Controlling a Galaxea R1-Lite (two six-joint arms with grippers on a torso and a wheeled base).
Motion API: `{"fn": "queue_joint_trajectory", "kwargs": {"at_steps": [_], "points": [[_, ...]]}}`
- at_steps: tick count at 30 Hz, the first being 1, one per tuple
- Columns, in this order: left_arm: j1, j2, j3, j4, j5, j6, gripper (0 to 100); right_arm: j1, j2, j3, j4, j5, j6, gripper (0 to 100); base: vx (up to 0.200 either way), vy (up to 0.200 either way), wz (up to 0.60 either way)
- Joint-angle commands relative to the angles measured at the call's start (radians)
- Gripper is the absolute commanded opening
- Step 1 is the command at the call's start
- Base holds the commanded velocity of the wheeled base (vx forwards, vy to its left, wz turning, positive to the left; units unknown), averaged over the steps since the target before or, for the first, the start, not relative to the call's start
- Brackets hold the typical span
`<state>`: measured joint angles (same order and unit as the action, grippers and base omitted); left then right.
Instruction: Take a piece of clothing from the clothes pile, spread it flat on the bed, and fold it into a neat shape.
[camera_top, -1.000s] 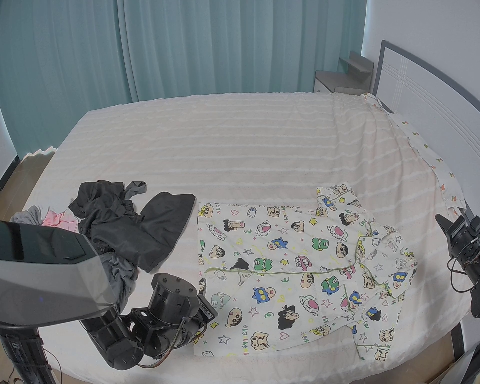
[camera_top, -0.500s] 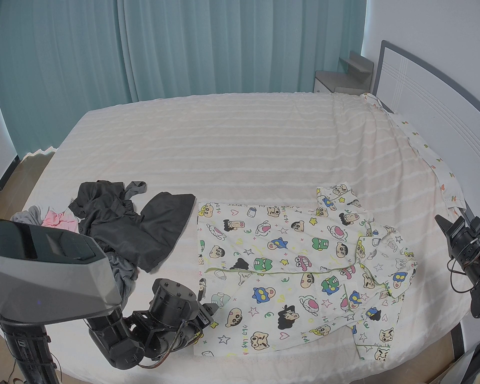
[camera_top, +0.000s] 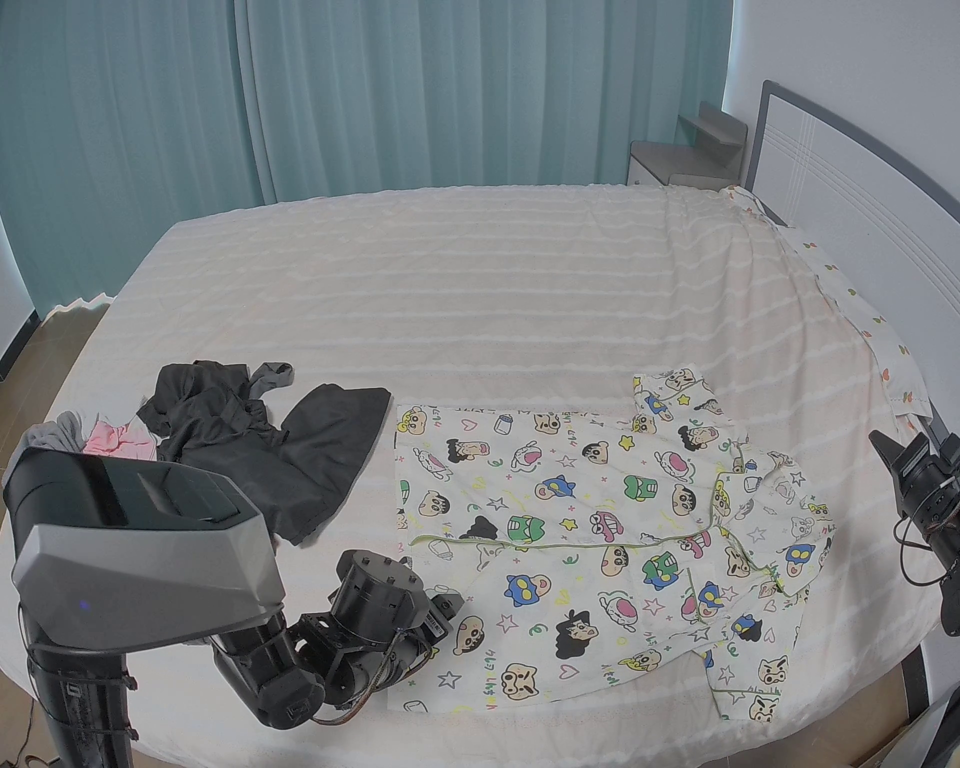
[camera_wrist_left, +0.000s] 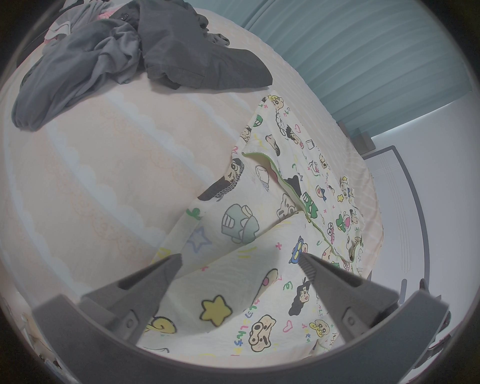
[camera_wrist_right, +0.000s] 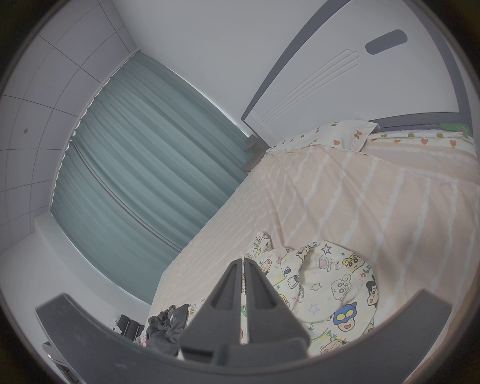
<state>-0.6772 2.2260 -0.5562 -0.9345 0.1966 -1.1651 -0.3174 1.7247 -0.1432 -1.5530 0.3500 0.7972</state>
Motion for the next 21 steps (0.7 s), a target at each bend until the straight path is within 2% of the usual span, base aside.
{"fn": "queue_joint_trajectory", "kwargs": {"at_steps": [1, 8, 15, 21], "points": [[-0.002, 0.034, -0.022, -0.001, 0.001, -0.001, 0, 0.0, 0.006, 0.001, -0.013, 0.001, 0.0, 0, 0.0, 0.0, 0.0], [-0.002, 0.029, -0.013, -0.004, 0.01, -0.004, 0, 0.0, 0.004, 0.001, -0.013, 0.001, -0.001, 0, 0.0, 0.0, 0.0], [-0.004, -0.06, 0.035, -0.001, 0.009, -0.001, 0, 0.0, 0.001, 0.002, -0.013, 0.001, -0.001, 0, 0.0, 0.0, 0.0], [0.024, -0.046, 0.048, 0.009, 0.007, 0.004, 0, 0.0, 0.001, 0.004, -0.013, 0.001, -0.001, 0, 0.0, 0.0, 0.0]]}}
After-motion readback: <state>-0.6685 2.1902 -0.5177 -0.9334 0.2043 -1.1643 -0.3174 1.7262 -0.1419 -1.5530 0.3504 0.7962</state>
